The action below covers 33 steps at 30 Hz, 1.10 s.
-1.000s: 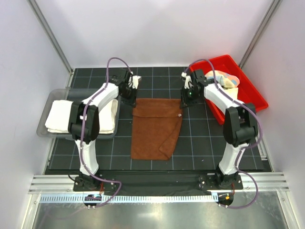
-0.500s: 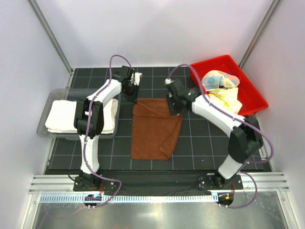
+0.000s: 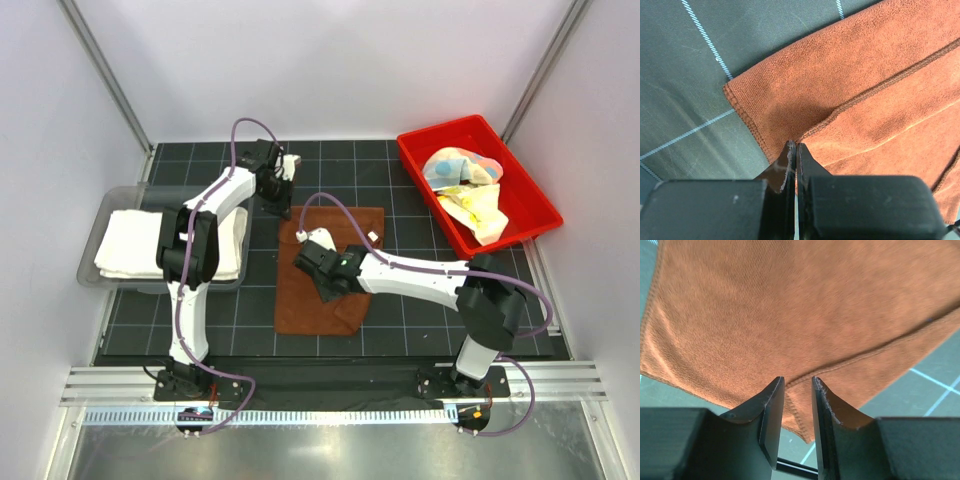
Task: Fold and stack the towels
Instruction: Fold the towel
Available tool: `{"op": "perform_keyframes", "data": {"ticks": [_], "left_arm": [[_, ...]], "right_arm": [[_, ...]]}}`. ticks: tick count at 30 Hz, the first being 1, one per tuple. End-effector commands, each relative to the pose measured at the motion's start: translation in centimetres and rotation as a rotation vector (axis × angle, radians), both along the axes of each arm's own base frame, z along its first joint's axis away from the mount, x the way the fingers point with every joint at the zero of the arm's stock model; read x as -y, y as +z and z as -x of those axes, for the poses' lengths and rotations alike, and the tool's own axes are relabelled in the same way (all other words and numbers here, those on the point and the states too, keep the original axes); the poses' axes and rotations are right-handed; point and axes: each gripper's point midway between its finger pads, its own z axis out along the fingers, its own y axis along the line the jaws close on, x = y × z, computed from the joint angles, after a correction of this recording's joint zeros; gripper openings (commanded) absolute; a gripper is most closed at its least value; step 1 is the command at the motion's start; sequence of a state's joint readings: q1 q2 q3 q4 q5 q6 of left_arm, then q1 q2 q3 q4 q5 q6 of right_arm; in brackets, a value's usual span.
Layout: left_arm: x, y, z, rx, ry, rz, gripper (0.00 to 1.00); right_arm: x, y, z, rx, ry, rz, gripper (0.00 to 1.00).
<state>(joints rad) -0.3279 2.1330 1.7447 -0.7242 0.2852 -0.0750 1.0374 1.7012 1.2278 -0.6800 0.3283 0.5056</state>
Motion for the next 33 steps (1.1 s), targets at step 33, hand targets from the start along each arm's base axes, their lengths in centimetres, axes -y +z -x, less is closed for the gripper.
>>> {"op": "perform_keyframes", "data": {"ticks": [33], "left_arm": [[0.3, 0.1, 0.1, -0.014, -0.013, 0.017, 0.0]], "right_arm": [[1.8, -5.1, 3.7, -0.008, -0.076, 0.14, 0.29]]}}
